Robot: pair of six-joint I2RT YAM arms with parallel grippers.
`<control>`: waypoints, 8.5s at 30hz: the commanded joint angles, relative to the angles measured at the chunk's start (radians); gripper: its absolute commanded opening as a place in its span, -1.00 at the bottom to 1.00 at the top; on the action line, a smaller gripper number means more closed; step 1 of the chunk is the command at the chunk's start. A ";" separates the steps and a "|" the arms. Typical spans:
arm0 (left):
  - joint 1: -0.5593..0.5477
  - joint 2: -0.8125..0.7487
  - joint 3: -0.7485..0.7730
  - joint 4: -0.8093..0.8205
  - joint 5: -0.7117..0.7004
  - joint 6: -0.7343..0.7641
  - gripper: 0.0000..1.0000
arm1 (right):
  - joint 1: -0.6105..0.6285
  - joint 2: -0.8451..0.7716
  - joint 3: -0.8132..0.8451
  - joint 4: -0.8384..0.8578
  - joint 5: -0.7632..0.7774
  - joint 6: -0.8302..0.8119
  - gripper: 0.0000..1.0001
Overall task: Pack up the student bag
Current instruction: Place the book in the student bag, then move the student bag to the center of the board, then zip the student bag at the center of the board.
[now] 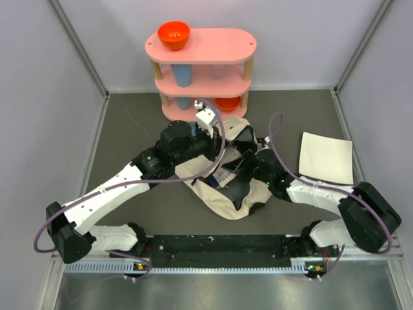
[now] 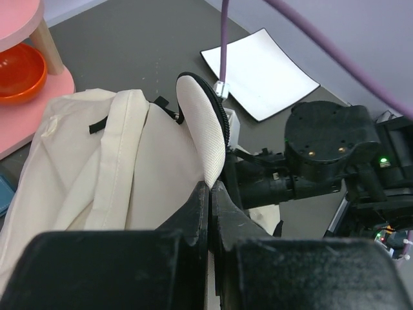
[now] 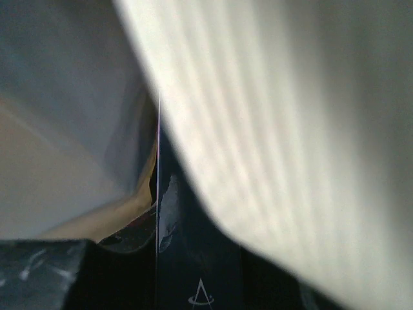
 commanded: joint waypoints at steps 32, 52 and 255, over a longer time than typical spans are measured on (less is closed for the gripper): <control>-0.007 -0.068 -0.089 0.082 -0.061 -0.106 -1.00 | 0.015 -0.247 -0.023 -0.253 0.202 -0.361 0.85; -0.009 0.134 -0.089 -0.042 0.235 -0.162 -0.78 | 0.000 -0.807 -0.019 -0.726 0.631 -0.418 0.82; -0.262 0.551 0.009 -0.286 -0.383 -0.652 0.09 | -0.468 -0.395 -0.089 -0.514 -0.113 -0.467 0.95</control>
